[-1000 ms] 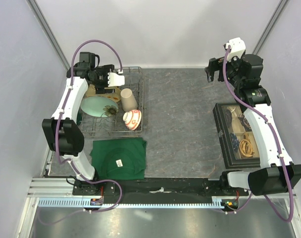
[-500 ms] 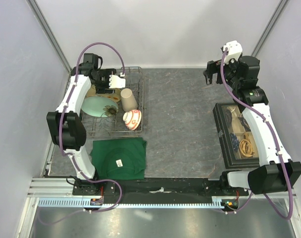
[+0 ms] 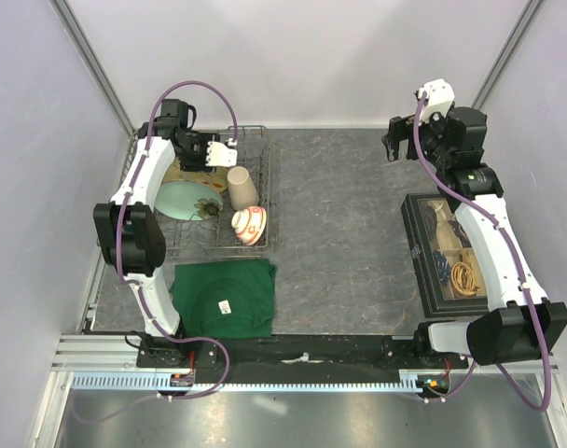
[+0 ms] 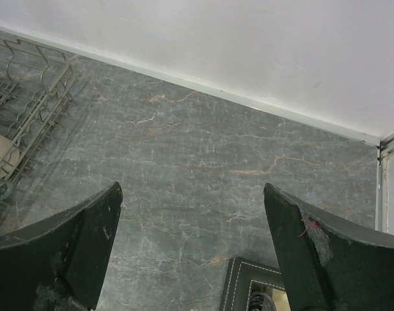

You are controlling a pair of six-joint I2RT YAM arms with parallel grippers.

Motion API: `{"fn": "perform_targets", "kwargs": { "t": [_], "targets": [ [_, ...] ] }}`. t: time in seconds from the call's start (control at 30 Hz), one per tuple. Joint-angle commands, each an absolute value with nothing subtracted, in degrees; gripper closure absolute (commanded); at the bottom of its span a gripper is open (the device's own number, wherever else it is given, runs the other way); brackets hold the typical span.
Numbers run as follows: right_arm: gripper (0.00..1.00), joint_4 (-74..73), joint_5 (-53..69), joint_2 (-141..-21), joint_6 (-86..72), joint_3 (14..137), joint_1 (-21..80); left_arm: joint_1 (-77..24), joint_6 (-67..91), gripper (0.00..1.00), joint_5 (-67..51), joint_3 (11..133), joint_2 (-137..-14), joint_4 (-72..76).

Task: Unload the mixed dishes from the dish rack
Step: Pick up the plate from the dish rack.

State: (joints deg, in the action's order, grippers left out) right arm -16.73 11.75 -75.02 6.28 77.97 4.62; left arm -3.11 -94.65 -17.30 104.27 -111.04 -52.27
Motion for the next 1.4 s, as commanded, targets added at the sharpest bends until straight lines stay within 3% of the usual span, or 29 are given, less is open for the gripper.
{"fn": "perform_targets", "kwargs": {
  "t": [0.0, 0.97, 1.37],
  "targets": [
    [0.02, -14.2, 11.7, -75.1, 6.7, 77.3, 4.5, -3.4, -97.6, 0.42, -16.6, 106.7, -111.4, -54.0],
    [0.02, -13.1, 11.4, -74.7, 6.9, 75.6, 4.5, -3.7, -99.8, 0.69, -14.5, 108.3, -111.2, -55.0],
    [0.02, -12.7, 11.5, -74.7, 6.8, 75.2, 4.5, -3.9, -102.4, 0.90, -12.0, 108.7, -111.3, -56.1]
  ]
}}
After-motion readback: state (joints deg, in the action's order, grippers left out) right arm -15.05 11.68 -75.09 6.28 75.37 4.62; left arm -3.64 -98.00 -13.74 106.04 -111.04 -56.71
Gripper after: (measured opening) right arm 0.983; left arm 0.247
